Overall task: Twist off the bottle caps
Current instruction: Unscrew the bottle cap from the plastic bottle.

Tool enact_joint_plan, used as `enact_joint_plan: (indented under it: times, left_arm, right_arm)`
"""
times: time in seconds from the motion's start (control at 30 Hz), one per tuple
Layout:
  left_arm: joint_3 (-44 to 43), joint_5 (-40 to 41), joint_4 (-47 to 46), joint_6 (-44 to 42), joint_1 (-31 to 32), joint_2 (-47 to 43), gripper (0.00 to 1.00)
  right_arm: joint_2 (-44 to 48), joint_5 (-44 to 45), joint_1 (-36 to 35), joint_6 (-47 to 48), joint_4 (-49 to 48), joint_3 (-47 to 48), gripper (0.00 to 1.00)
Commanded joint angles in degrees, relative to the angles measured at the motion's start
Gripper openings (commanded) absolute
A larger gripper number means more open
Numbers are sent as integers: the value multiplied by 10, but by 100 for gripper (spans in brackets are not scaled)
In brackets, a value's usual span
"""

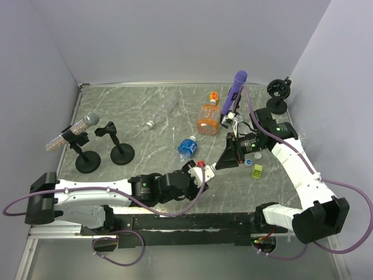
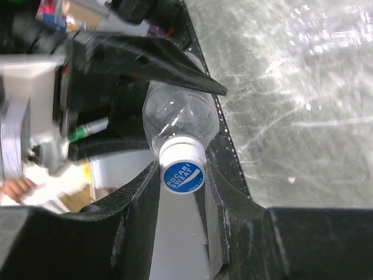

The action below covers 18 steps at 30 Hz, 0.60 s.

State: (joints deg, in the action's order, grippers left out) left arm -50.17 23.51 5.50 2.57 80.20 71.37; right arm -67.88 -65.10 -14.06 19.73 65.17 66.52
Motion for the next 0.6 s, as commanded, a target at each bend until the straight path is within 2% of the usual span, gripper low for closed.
enact_joint_plan:
  times: [0.0, 0.17, 0.23, 0.3, 0.4, 0.47, 0.5, 0.57]
  left_arm:
    - [30, -168, -71, 20, -48, -73, 18]
    - [55, -370, -78, 36, -139, -115, 18]
    - [53, -434, -67, 36, -165, -112, 18]
    - [48, -463, -57, 32, -181, -106, 18]
    - [43, -455, -37, 21, -186, -103, 17]
    - [41, -429, -27, 13, -186, -106, 18]
    - [40, -417, -22, 10, -187, -107, 17]
    - [38, -380, -11, 3, -187, -108, 17]
  right_arm:
    - [8, -61, -29, 190, 87, 55, 22]
    - [83, -25, -84, 333, 28, 32, 21]
    - [129, -5, -96, 319, -67, -5, 20]
    - [149, 12, -105, 312, -115, -16, 20]
    - [123, 7, -106, 312, -83, 20, 23]
    - [110, 17, -106, 276, -77, 33, 30]
    - [108, 31, -105, 249, -86, 39, 40]
    - [114, 56, -98, 197, -91, 55, 67]
